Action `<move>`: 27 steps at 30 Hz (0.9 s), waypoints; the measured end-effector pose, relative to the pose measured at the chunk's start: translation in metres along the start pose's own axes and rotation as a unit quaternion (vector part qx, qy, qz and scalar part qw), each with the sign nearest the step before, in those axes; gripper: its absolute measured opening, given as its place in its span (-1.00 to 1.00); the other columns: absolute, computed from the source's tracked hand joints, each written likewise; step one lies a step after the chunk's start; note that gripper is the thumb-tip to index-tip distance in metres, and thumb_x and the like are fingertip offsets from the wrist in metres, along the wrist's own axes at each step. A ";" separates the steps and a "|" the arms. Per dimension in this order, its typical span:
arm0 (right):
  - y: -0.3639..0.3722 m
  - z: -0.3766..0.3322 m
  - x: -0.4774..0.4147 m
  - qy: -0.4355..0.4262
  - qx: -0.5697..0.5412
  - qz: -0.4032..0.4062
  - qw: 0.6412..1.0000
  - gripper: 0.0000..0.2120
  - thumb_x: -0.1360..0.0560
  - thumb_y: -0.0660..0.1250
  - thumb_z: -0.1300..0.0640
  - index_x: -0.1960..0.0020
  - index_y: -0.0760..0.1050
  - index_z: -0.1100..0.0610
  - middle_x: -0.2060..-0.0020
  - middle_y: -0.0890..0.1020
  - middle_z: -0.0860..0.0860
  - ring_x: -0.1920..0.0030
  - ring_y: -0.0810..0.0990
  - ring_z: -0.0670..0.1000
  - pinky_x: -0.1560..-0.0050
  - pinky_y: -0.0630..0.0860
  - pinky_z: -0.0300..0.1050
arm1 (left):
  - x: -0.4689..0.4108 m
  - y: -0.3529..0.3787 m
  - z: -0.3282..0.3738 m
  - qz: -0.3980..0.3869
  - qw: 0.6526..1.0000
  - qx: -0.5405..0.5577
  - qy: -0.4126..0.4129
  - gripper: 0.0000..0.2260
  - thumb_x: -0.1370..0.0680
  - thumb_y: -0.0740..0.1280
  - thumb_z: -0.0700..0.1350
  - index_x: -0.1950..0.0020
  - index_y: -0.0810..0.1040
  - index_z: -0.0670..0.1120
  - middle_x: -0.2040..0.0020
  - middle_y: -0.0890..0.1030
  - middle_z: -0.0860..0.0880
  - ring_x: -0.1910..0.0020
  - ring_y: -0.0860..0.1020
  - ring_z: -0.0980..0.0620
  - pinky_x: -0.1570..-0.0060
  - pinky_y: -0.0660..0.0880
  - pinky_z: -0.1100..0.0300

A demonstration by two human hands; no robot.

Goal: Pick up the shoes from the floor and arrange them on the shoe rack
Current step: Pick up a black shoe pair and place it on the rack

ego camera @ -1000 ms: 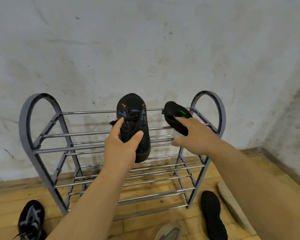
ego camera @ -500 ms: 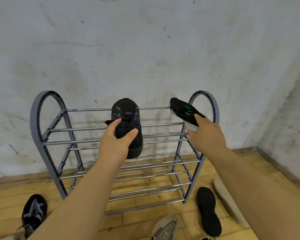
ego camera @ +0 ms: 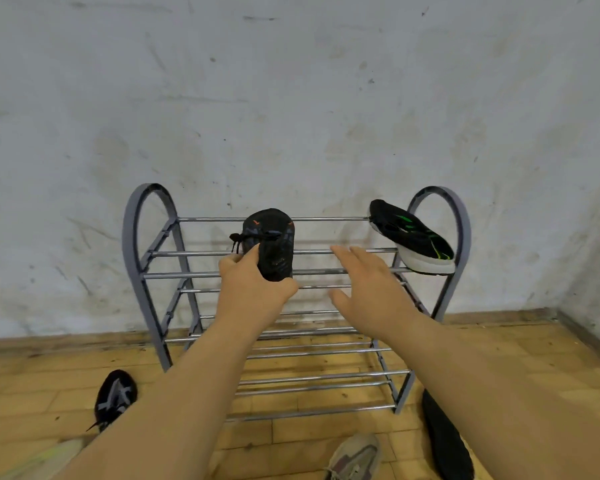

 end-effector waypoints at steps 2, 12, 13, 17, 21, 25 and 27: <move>0.008 -0.020 -0.005 -0.017 -0.018 -0.012 1.000 -0.29 -0.62 0.30 -0.06 -0.67 0.07 -0.01 -0.59 0.24 0.15 -0.59 0.16 0.19 -0.57 0.14 0.08 | -0.005 -0.027 -0.015 0.035 0.999 -0.015 -0.004 -0.59 -0.42 0.48 -0.05 -0.25 0.52 0.05 -0.26 0.33 -0.05 0.08 0.40 0.26 0.23 0.34 0.34; 0.052 -0.097 -0.031 -0.066 0.017 -0.040 0.997 -0.32 -0.63 0.18 -0.17 -0.67 0.01 -0.07 -0.62 0.22 0.11 -0.60 0.18 0.16 -0.57 0.14 0.15 | -0.018 -0.116 -0.065 0.142 0.977 -0.159 0.013 -0.44 -0.48 0.33 0.32 -0.44 0.39 0.18 -0.14 0.62 0.01 -0.20 0.51 -0.13 -0.15 0.57 -0.17; 0.056 -0.097 -0.031 -0.059 0.029 -0.046 0.997 -0.32 -0.63 0.16 -0.19 -0.67 0.00 -0.08 -0.62 0.22 0.11 -0.60 0.17 0.16 -0.56 0.13 0.17 | -0.020 -0.114 -0.067 0.139 0.979 -0.149 0.020 -0.44 -0.49 0.33 0.31 -0.45 0.38 0.16 -0.17 0.61 0.00 -0.21 0.51 -0.13 -0.15 0.58 -0.17; 0.063 -0.098 -0.024 -0.067 0.080 -0.058 0.993 -0.32 -0.63 0.12 -0.23 -0.67 -0.04 -0.11 -0.61 0.21 0.08 -0.59 0.17 0.16 -0.57 0.05 0.18 | -0.025 -0.115 -0.071 0.146 0.984 -0.098 0.039 -0.51 -0.53 0.32 0.23 -0.42 0.42 0.12 -0.14 0.61 0.03 -0.23 0.52 -0.09 -0.17 0.59 -0.14; 0.065 -0.089 -0.018 -0.084 0.072 -0.078 0.991 -0.30 -0.64 0.14 -0.22 -0.67 -0.08 -0.12 -0.65 0.11 0.12 -0.64 0.04 0.15 -0.61 -0.08 0.15 | -0.032 -0.116 -0.076 0.164 0.980 -0.094 0.053 -0.53 -0.53 0.29 0.25 -0.40 0.43 0.12 -0.12 0.62 0.07 -0.19 0.55 -0.05 -0.10 0.61 -0.11; 0.066 -0.084 -0.012 -0.095 0.052 -0.087 0.990 -0.31 -0.63 0.18 -0.20 -0.67 0.00 -0.12 -0.65 0.10 0.13 -0.65 0.02 0.16 -0.61 -0.09 0.11 | -0.034 -0.116 -0.068 0.200 0.963 -0.171 0.062 -0.46 -0.54 0.36 0.22 -0.44 0.41 0.02 -0.23 0.57 -0.02 -0.22 0.48 -0.13 -0.15 0.55 -0.10; 0.061 -0.085 -0.006 -0.107 0.030 -0.050 0.993 -0.36 -0.58 0.18 -0.17 -0.63 0.22 -0.03 -0.58 0.28 0.19 -0.60 0.19 0.23 -0.60 0.08 0.17 | -0.028 -0.118 -0.066 0.217 0.952 -0.209 0.052 -0.36 -0.53 0.40 0.21 -0.51 0.33 -0.04 -0.31 0.49 -0.12 -0.25 0.43 -0.17 -0.18 0.47 -0.09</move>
Point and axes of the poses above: each hand's wrist, its own x-axis away from the middle knuckle, its own y-axis out of the palm, z = x × y, the point moved 8 cm from there along -x, towards the middle knuckle
